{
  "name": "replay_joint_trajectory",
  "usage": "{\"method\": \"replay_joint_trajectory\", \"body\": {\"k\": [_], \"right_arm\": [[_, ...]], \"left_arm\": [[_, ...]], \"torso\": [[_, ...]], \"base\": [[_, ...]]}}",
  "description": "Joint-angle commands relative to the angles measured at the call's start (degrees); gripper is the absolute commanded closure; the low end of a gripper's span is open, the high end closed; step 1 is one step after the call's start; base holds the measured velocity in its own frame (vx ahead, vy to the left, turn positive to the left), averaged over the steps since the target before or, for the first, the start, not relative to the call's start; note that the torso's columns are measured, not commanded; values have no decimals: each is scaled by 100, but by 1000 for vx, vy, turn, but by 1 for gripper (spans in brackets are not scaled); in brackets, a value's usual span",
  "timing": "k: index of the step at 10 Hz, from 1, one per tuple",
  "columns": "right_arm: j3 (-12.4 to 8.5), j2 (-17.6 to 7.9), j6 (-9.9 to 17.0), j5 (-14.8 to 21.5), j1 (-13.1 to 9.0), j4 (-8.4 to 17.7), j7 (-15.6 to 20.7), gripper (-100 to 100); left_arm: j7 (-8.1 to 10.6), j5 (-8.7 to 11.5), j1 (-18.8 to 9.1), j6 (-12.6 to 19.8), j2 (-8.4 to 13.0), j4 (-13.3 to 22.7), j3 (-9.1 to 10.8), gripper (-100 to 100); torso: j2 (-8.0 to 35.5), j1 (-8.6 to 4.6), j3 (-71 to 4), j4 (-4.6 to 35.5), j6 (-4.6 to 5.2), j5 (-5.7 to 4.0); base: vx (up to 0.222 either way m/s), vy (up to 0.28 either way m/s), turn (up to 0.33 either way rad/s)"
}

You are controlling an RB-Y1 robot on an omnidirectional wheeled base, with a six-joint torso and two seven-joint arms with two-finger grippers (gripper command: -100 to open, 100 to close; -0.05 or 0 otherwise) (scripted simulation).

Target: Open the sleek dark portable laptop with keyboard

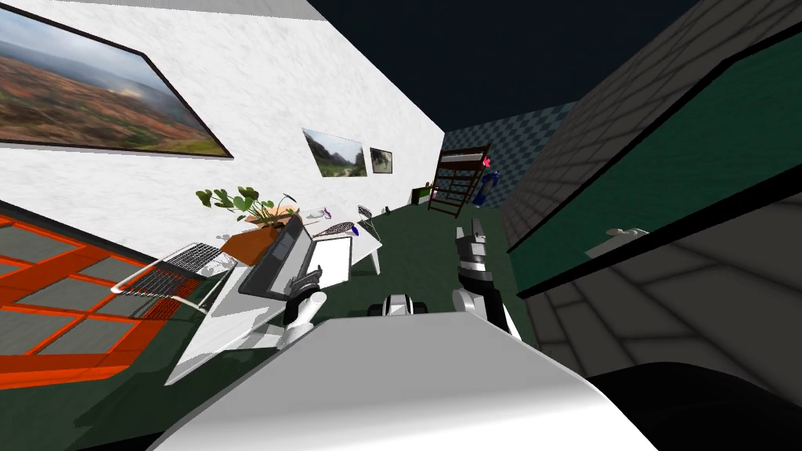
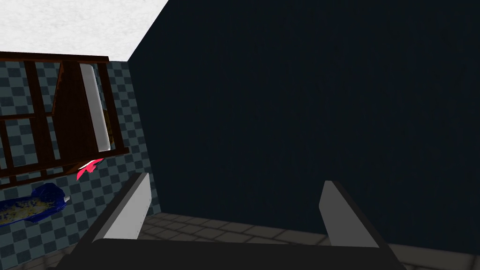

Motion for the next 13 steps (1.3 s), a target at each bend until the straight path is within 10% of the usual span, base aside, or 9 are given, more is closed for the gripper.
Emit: {"method": "replay_joint_trajectory", "body": {"k": [1, 13], "right_arm": [[0, 0, 0, 0, 1, 0, 0, 0], [0, 0, 0, 0, 0, 0, 0, 0]], "left_arm": [[20, 108, 271, 241, 224, 115, 272, -100], [79, 500, 1253, 1126, 532, 580, 1169, -100]], "torso": [[-3, 0, 0, 0, 8, 5], [14, 30, 14, -6, 13, 41]], "base": [[216, -117, 234], [163, -132, 153]]}}
